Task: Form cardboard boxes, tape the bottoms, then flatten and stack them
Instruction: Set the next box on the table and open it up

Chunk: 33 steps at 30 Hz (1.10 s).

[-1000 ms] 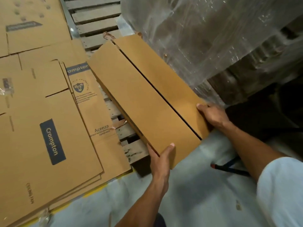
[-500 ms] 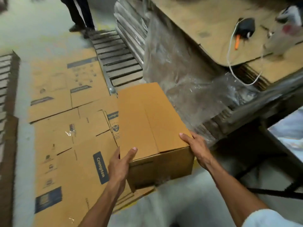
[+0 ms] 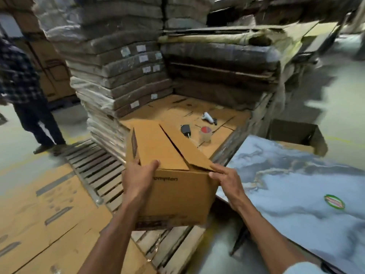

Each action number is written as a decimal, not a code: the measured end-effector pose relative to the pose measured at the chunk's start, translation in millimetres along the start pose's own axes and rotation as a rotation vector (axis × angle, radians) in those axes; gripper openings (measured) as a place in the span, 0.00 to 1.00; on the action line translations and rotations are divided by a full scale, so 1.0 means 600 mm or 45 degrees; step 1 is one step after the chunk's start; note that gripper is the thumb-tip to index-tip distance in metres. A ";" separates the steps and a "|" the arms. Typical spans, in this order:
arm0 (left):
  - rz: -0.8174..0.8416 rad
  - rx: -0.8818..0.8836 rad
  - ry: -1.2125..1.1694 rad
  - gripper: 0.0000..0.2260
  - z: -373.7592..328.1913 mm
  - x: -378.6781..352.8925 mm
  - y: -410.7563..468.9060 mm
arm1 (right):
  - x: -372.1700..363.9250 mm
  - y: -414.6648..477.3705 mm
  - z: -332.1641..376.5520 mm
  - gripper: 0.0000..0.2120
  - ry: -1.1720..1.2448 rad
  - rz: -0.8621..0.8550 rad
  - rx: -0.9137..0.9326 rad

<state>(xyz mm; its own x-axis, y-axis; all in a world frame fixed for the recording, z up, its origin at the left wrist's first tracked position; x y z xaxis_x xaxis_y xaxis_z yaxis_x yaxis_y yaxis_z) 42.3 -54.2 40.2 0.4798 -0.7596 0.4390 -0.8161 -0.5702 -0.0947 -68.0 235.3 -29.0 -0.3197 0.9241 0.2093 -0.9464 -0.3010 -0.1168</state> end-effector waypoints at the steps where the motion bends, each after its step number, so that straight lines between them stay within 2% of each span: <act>1: 0.028 0.000 0.017 0.17 -0.024 -0.003 -0.008 | 0.007 -0.020 -0.001 0.19 0.025 -0.007 0.002; 3: 0.057 -0.040 0.079 0.12 -0.068 -0.013 -0.024 | 0.027 -0.047 -0.007 0.20 0.109 -0.037 0.000; 5: 0.077 -0.098 0.170 0.09 -0.114 -0.026 -0.047 | 0.051 -0.053 -0.010 0.15 0.186 -0.095 0.016; 13: -0.115 -0.294 0.098 0.21 -0.253 -0.045 -0.097 | 0.159 -0.011 0.079 0.16 0.113 -0.148 0.285; 17: -0.039 -0.409 -0.001 0.18 -0.329 -0.123 -0.084 | 0.270 -0.007 0.117 0.17 0.074 -0.258 0.364; 20: 0.089 -0.425 -0.138 0.16 -0.360 -0.225 -0.078 | 0.382 -0.019 0.121 0.18 -0.097 -0.413 0.378; 25: 0.450 -0.410 -0.363 0.06 -0.372 -0.464 -0.087 | 0.574 -0.083 0.066 0.20 -0.302 -0.651 0.210; 29: 0.829 -0.369 -0.483 0.12 -0.344 -0.660 -0.113 | 0.685 -0.152 -0.027 0.19 -0.380 -0.843 0.009; 33: 1.085 -0.304 -0.383 0.13 -0.277 -0.805 -0.136 | 0.729 -0.215 -0.119 0.17 -0.461 -0.982 -0.123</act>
<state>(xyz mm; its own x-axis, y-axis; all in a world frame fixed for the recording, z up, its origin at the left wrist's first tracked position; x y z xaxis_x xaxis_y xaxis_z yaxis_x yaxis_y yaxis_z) -176.1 411.1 -15.7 -0.2749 -0.9600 0.0529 -0.9596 0.2705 -0.0779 -82.5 694.9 8.3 0.4013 0.7251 0.5597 -0.9026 0.4170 0.1070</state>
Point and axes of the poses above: each hand's wrist, its own y-axis towards the middle knuckle, its own x-axis out of the back of the hand, z = x × y, the point moved 10 cm from there along y, towards the middle knuckle, and after that the axes turned 10 degrees about z, right-handed, at the moved point
